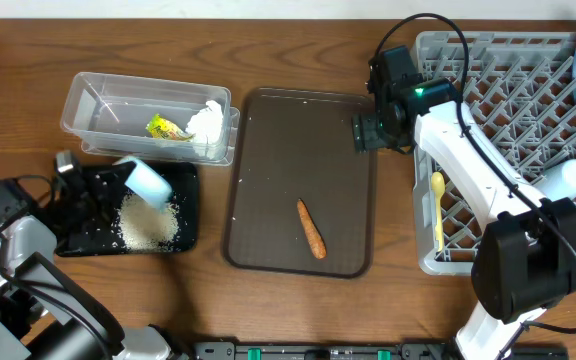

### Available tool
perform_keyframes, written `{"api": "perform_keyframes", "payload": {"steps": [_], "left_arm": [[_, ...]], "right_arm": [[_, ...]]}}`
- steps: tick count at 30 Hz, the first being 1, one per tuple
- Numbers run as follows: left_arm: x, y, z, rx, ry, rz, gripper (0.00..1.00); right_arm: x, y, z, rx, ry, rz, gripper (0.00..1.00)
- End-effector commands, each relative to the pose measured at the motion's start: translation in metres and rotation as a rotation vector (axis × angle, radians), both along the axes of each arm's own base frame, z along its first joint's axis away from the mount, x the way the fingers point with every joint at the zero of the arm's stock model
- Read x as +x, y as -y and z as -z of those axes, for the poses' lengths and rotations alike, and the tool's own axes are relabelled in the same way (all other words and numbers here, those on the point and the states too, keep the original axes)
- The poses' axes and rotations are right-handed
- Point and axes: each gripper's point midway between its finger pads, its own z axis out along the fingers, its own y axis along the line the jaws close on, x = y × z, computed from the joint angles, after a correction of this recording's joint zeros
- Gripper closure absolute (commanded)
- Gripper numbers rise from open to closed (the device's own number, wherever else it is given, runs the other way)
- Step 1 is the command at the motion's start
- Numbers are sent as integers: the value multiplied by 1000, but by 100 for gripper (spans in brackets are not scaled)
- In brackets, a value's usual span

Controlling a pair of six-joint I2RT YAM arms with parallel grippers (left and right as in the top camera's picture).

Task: Sort waste into correct bins and load items into the dishwasher rack
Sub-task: 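Tip white bowl with left gripper, pouring rice onto black tray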

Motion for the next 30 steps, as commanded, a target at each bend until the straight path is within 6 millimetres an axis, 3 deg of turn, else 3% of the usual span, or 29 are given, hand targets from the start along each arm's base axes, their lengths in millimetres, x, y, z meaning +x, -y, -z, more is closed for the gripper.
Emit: {"api": "perform_keyframes", "payload": {"steps": [1,5,8,10,14,17,19,22,26,30], "left_arm": [[-1,1,-14,201,282,46,94],[-1,1,-16,271,359,56,94],[2,-4,-1,255,214,26,94],[-1,1,-17,240,338,54,94],[1,-1,-8,270,290,44,94],[-1,2,-17,256,349,57,94],[2,-3,-5,266,258,36,94],[0,1,-18,228,322,52,94],[4,-5,-2,225,183,18,94],[3,-5,-3,226,178,17,94]], "right_arm": [[1,4,4,-19,-7,-7,19],[0,4,5,-20,-10,-7,19],[0,4,4,-19,-9,-7,19],[1,3,4,-18,-6,-7,19],[0,4,4,-19,-8,-7,19],[0,4,4,-19,-9,-7,19],[0,4,4,-19,-10,-7,19],[0,4,5,-19,-9,-7,19],[0,4,5,-19,-9,-7,18],[1,3,4,-18,-6,-7,18]]}}
